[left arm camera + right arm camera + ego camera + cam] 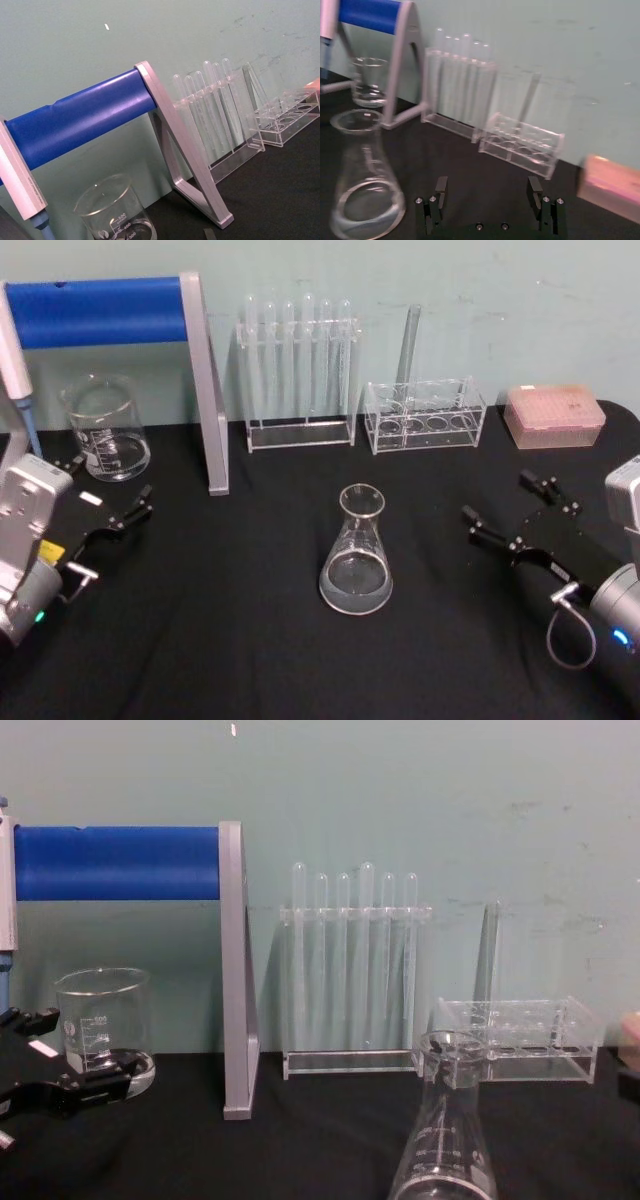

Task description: Grasp the erlenmeyer flask with one hand, shake it three times, then place it back.

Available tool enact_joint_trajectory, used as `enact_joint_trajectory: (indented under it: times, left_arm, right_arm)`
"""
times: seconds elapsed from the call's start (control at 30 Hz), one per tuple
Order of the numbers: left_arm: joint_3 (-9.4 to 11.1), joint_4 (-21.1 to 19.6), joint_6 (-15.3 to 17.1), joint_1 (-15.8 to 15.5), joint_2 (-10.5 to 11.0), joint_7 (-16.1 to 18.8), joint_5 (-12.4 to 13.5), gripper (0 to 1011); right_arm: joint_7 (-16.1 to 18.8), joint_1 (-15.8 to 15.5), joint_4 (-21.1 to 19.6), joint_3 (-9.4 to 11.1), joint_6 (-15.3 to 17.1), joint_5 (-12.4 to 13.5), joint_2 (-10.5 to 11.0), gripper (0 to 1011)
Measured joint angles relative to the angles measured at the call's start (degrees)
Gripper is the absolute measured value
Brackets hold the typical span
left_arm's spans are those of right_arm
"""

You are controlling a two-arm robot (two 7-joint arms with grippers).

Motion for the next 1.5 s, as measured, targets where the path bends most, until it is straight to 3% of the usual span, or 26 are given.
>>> enact_joint_trajectory:
  times: [0.43,0.6,0.8,1.5]
  left_arm:
    - [0.0,0.0,0.0,0.0,0.0,0.0,0.0,1001]
    - [0.0,0.0,0.0,0.0,0.0,0.0,0.0,1001]
    - [0.0,0.0,0.0,0.0,0.0,0.0,0.0,1001]
    - [0.0,0.0,0.0,0.0,0.0,0.0,0.0,1001]
  right_arm:
    - [11.5,0.5,0.8,-0.8,0.6,4.9,-1.1,1000]
    - [15.7,1.6,1.7,-1.9,-0.2,4.9,-1.3,1000]
    - [20.1,3.8,3.4,-4.0,-1.1,2.9,-2.5,1000]
    - [23.5,9.9,9.1,-5.3,0.4,0.4,-9.4,1000]
